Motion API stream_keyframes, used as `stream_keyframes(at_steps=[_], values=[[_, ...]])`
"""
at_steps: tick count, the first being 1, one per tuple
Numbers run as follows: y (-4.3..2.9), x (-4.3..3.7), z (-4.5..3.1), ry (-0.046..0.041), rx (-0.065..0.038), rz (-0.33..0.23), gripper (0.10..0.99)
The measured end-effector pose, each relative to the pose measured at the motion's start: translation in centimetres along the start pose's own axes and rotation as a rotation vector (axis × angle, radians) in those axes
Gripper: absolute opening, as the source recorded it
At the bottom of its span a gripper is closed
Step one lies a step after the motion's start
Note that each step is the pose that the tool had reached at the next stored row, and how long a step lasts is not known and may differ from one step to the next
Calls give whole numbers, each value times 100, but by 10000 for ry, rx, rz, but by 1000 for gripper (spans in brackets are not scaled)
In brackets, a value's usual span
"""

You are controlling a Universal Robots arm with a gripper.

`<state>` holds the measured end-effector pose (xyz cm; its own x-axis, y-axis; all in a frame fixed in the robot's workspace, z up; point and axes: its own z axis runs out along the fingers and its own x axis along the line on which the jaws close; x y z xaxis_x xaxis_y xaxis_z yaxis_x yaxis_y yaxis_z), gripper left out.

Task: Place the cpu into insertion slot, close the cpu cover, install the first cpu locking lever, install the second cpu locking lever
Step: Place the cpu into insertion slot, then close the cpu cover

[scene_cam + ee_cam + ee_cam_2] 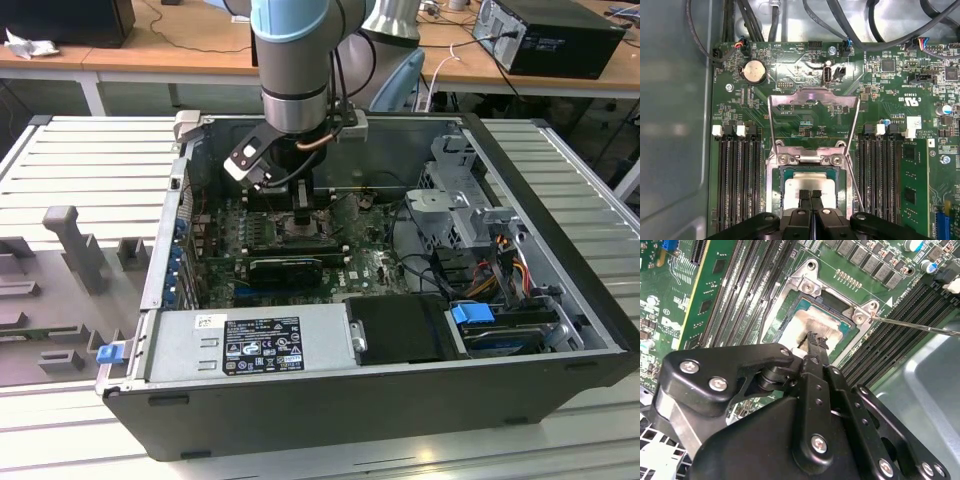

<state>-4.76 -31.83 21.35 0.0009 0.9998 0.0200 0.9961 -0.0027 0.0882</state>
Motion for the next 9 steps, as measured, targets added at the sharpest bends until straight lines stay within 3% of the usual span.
stream_keyframes(at_steps=[9], values=[[14, -1, -10, -1, 9, 3, 106]])
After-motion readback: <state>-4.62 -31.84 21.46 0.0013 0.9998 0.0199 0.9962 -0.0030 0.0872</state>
